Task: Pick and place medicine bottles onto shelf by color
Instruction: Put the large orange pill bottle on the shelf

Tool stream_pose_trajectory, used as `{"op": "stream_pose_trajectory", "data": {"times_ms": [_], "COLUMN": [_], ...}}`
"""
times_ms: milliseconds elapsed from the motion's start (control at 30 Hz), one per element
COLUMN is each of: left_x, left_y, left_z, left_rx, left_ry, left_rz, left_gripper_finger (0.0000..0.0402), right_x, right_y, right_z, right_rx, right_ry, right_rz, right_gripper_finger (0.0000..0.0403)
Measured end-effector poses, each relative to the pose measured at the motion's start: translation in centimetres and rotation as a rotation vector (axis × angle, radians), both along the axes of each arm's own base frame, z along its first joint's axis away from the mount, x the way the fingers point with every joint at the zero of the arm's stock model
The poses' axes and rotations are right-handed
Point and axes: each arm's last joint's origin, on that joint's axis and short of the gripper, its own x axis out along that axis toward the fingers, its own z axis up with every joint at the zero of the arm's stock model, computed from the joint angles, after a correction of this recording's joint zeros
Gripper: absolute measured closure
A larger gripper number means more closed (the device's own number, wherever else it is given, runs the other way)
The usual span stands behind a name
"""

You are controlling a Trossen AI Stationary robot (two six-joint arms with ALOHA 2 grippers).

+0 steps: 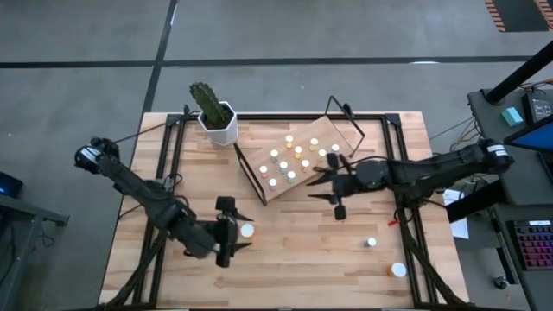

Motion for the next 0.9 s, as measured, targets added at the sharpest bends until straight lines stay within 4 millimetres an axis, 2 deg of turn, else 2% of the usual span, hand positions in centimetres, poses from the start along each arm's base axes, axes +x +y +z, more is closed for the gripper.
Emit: {"op": "stream_pose_trajectory", "data": {"times_ms": [267,567,733,900], "left_x": [-3.0,-5.8,-5.9,-5.9], "left_y": [2.5,5.1,5.5,5.5], "left_z": [0.4,2.1,2.1,1.3], "left_rx": [0.071,0.118,0.133,0.159], "left_ry": [-0.148,-0.272,-0.362,-0.371], "left_rz": [-0.004,0.103,0.197,0.191], "left_gripper_finger": [0.0116,0.0116,0.0116,0.0116], "right_x": [5.0,10.0,12.3,14.2], "right_y": [1.9,3.5,4.8,5.5], "right_z": [0.4,0.2,0.6,0.5], "right_rx": [-0.051,-0.06,-0.084,-0.104], "right_ry": [0.048,0.253,0.362,0.443], "right_rz": [0.051,0.056,0.081,0.089], "right_gripper_finger": [0.0275,0.0275,0.0275,0.0275]}}
